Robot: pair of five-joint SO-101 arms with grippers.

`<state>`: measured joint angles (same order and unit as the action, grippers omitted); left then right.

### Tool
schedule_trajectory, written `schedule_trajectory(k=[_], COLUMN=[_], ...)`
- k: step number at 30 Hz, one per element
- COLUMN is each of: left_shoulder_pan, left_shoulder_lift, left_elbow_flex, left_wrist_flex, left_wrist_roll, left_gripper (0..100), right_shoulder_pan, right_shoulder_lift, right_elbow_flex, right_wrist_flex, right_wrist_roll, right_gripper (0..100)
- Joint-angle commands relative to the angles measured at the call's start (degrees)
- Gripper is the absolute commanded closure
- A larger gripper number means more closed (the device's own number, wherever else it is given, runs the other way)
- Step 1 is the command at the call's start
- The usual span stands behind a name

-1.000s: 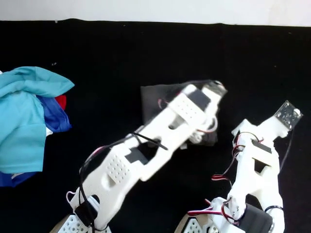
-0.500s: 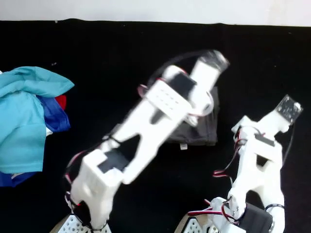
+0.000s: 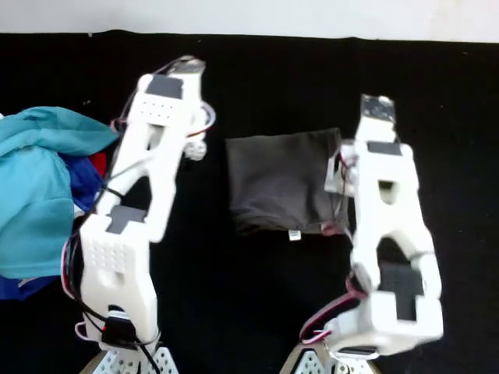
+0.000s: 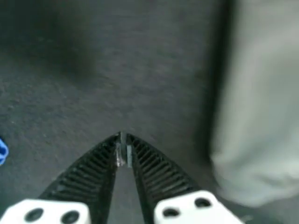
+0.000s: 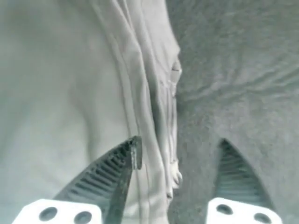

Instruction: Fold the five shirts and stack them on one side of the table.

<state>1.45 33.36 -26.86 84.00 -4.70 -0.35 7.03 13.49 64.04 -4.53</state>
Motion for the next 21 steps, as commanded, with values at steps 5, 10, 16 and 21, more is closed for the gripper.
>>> schedule_trajectory(k=[5, 10, 16, 21], left_shoulder_pan=[-2.1, -1.8, -2.0, -1.9], left_shoulder_lift=[0.0, -0.1, 0.0, 0.0], left_elbow_flex=[16.7, 21.1, 21.1, 21.1], left_wrist_flex=[-16.3, -21.1, -21.4, -21.4], left_wrist_roll=[0.2, 0.2, 0.2, 0.2], left_gripper=[99, 99, 99, 99], right_shoulder_pan=[-0.8, -2.5, -4.4, -4.9], right_shoulder_lift=[21.4, 28.3, 31.8, 33.3], right_elbow_flex=[-26.9, -43.4, -59.2, -64.7], right_wrist_flex=[11.7, 20.1, 32.5, 36.4], right_wrist_roll=[0.8, -3.2, -8.0, -10.7], right_gripper=[71.3, 71.3, 71.3, 71.3])
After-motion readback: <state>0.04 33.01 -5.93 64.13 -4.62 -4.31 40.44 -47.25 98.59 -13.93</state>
